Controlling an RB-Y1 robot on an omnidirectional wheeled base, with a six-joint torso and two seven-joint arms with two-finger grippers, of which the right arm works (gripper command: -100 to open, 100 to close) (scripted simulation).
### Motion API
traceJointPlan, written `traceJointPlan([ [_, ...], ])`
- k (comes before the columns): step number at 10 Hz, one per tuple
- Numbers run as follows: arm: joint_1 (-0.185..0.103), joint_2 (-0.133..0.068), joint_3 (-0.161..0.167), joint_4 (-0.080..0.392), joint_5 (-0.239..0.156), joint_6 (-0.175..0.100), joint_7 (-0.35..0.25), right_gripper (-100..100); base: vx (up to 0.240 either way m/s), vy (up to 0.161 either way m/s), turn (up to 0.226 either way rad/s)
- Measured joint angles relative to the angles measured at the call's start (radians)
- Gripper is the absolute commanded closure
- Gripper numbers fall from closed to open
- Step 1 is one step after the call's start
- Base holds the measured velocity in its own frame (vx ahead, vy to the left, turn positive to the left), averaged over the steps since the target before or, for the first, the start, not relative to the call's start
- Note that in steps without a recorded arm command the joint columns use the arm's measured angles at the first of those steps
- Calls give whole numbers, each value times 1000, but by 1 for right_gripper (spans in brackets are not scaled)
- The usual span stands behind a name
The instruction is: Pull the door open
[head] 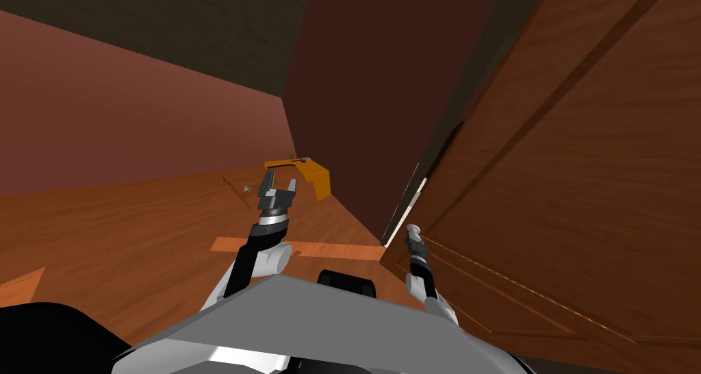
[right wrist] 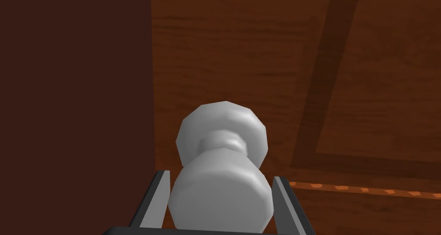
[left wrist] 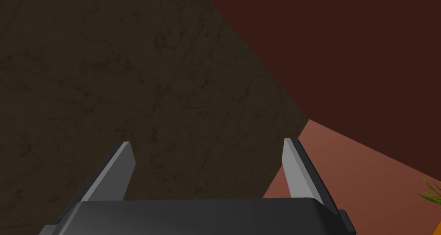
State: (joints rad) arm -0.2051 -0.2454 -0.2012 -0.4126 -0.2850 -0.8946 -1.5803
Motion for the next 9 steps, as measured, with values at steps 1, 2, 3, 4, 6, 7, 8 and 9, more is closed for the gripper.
traceJointPlan([
  [1,20,0,14,-37,9,13,-16,100,-258,-41,132],
  [2,20,-4,29,-34,19,16,-32,100,-238,-7,87],
  [3,16,-9,41,-21,27,9,-48,100,-111,5,24],
  [4,17,-7,44,-18,29,9,-52,100,-182,2,69],
  [6,23,-16,60,-33,41,9,-69,100,-258,-27,99],
  [7,19,-23,73,-26,51,3,-84,100,-240,-30,91],
  [8,18,-29,87,-18,61,-4,-101,100,-264,-45,87],
  [9,19,-34,103,-13,73,-12,-119,100,-270,-53,90],
])
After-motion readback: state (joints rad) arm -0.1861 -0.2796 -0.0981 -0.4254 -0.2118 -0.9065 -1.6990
